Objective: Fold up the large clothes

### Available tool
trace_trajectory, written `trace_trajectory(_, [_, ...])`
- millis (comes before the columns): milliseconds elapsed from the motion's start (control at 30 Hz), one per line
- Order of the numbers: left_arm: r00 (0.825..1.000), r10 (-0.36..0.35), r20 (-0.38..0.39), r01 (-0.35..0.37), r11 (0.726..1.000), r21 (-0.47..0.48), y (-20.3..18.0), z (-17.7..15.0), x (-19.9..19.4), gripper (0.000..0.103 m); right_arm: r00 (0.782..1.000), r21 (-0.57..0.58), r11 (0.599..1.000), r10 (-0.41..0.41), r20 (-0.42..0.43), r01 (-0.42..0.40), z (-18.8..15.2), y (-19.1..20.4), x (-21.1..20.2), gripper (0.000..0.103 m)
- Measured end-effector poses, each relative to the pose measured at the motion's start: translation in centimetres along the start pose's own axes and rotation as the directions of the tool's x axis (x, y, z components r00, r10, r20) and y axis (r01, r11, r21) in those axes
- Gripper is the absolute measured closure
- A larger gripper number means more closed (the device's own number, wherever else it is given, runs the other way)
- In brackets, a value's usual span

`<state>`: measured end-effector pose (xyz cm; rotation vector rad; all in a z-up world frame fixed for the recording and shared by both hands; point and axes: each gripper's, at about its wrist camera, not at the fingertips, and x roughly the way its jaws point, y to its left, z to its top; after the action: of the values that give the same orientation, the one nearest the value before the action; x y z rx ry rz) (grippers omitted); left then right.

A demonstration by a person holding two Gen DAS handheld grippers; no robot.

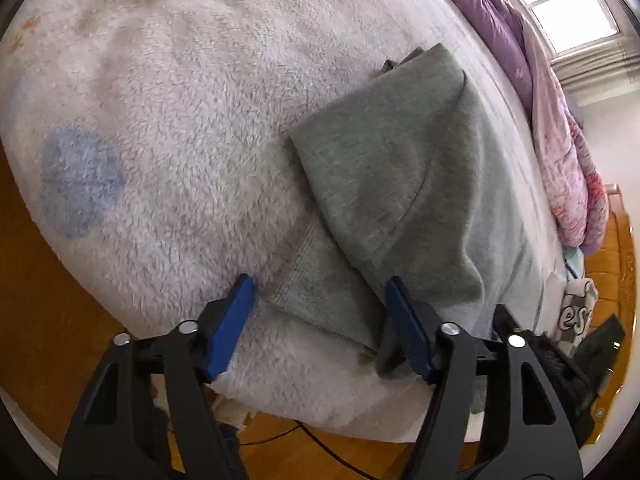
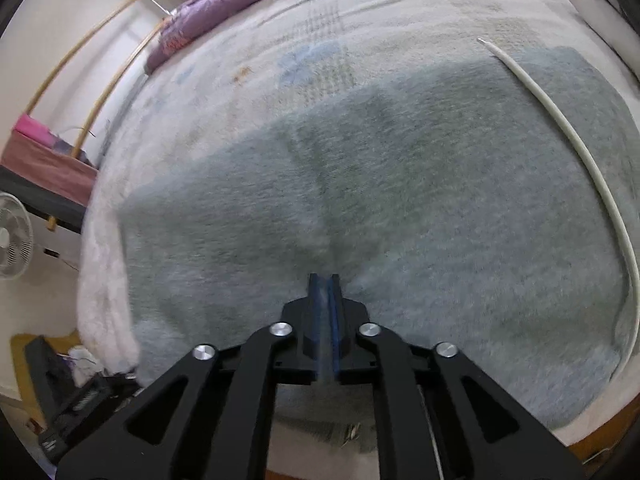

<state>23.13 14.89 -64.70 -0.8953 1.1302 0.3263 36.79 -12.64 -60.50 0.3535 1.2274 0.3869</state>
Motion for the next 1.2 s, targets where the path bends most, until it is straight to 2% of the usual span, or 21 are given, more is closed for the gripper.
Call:
trace_trajectory(67, [1.000, 0.006, -0.009, -0.006, 1.000, -0.004, 0.2, 0.0, 0.1, 0.053, 1.000, -0.016, 1.000, 0.007, 0.011, -0.007, -0.5, 0.3, -0.6, 0.079])
trace_trajectory(100, [1.000, 0.012, -0.013, -0.012, 1.000, -0.004, 0.2, 0.1, 0.0, 0.067, 1.000, -0.045, 0.999, 0.001, 0.019, 0.000, -0.9, 0.9, -1.0, 0.067])
trace_trajectory(133, [1.000, 0.010, -0.018, -0.010, 1.000, -0.001, 0.4, 0.1, -0.1, 0.079, 1.000, -0.072, 0.997, 0.001, 0.021, 0.001, -1.3, 1.5, -1.2, 0.052])
trace_trajectory(167, [0.999, 0.000, -0.036, 0.000, 1.000, 0.003, 0.5, 0.1, 0.0, 0.095, 1.000, -0.093, 0.996, 0.003, 0.023, -0.001, -1.6, 2.1, -1.2, 0.045])
trace_trajectory(267, [0.999, -0.036, -0.033, 0.037, 0.999, 0.027, -0.3, 0.6, -0.9, 0.096, 1.000, -0.192, 0.981, 0.003, 0.013, 0.000, -2.8, 4.1, -0.9, 0.043])
trace_trajectory(400, [0.992, -0.128, 0.002, 0.128, 0.991, 0.050, -2.6, 1.6, -3.5, 0.097, 0.999, -0.292, 0.956, 0.045, 0.011, -0.040, -4.2, 5.8, -1.2, 0.042])
trace_trajectory(467, [0.985, -0.173, 0.018, 0.171, 0.983, 0.068, -4.0, 2.2, -4.8, 0.097, 0.997, -0.344, 0.938, 0.068, 0.033, -0.052, -4.5, 6.7, -1.8, 0.034])
trace_trajectory(567, [0.975, -0.222, 0.023, 0.220, 0.972, 0.085, -6.0, 3.1, -6.1, 0.097, 0.994, -0.417, 0.907, 0.091, 0.059, -0.059, -5.1, 8.0, -2.6, 0.031])
trace_trajectory(767, [0.968, -0.251, 0.016, 0.246, 0.957, 0.153, -9.1, 3.2, -7.1, 0.097, 0.991, -0.487, 0.871, 0.118, 0.066, -0.071, -5.1, 10.5, -1.9, 0.029])
trace_trajectory(933, [0.969, -0.247, 0.018, 0.239, 0.953, 0.185, -9.7, 2.5, -7.6, 0.097, 0.989, -0.501, 0.864, 0.112, 0.100, -0.047, -3.9, 12.4, 0.2, 0.029])
trace_trajectory(967, [0.972, -0.236, 0.021, 0.227, 0.953, 0.200, -9.8, 2.5, -7.6, 0.097, 0.989, -0.495, 0.868, 0.106, 0.103, -0.042, -3.6, 12.4, 0.5, 0.033])
trace_trajectory(1000, [0.975, -0.222, 0.022, 0.213, 0.955, 0.208, -9.8, 2.5, -7.4, 0.097, 0.988, -0.485, 0.873, 0.116, 0.101, -0.053, -3.3, 12.4, 0.6, 0.043])
trace_trajectory(1067, [0.980, -0.199, 0.016, 0.192, 0.959, 0.208, -9.8, 2.6, -7.1, 0.096, 0.989, -0.460, 0.885, 0.127, 0.079, -0.076, -2.7, 12.5, 1.0, 0.074])
trace_trajectory(1100, [0.977, -0.212, 0.018, 0.205, 0.958, 0.202, -9.8, 2.7, -7.2, 0.093, 0.990, -0.448, 0.890, 0.130, 0.062, -0.089, -2.5, 12.5, 1.3, 0.084])
trace_trajectory(1133, [0.975, -0.220, 0.023, 0.212, 0.957, 0.197, -10.0, 2.8, -7.3, 0.088, 0.990, -0.424, 0.900, 0.134, 0.045, -0.103, -2.4, 12.4, 1.4, 0.088])
trace_trajectory(1200, [0.972, -0.229, 0.041, 0.217, 0.955, 0.202, -10.2, 3.0, -7.7, 0.050, 0.988, -0.354, 0.925, 0.155, 0.029, -0.134, -2.3, 11.6, 1.5, 0.090])
